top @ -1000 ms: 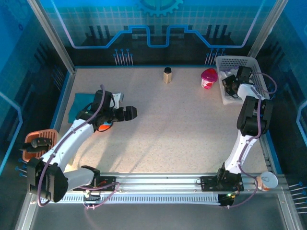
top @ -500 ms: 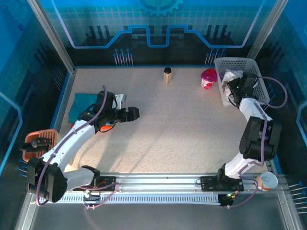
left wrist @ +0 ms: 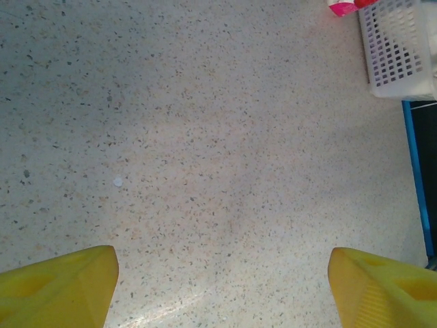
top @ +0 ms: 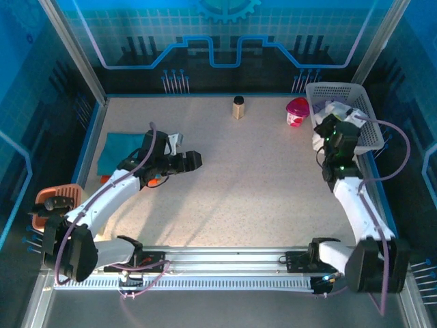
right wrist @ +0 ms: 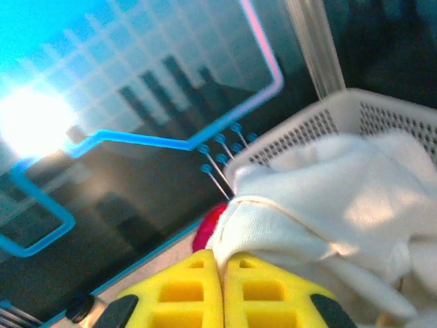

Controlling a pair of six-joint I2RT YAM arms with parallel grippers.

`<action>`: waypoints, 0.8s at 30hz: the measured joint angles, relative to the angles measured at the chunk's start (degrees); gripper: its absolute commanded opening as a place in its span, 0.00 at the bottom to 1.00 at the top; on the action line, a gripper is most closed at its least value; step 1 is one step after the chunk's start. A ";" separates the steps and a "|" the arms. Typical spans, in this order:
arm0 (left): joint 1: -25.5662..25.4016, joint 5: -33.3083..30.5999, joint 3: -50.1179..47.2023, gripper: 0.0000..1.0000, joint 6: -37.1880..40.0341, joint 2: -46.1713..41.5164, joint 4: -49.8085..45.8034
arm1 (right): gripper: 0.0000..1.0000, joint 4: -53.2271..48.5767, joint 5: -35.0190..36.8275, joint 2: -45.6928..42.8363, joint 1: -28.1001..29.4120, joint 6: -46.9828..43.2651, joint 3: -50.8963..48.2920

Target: Fold and stack the t-shirts

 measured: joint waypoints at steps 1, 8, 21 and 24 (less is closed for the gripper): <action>0.00 -0.09 0.15 0.85 -0.02 0.28 0.13 | 0.00 0.11 1.49 -2.38 1.77 -2.12 -0.81; 0.00 -0.50 2.82 0.86 0.28 1.62 0.11 | 0.00 -5.33 4.66 -14.67 10.16 -11.47 -2.54; 0.00 -2.21 9.64 0.75 2.82 3.10 -3.82 | 0.00 -23.19 -9.33 -23.45 24.52 -13.07 -2.40; 0.00 -2.25 10.58 0.74 3.13 3.43 -4.37 | 0.00 -25.29 -10.27 -22.38 29.51 -13.07 -3.23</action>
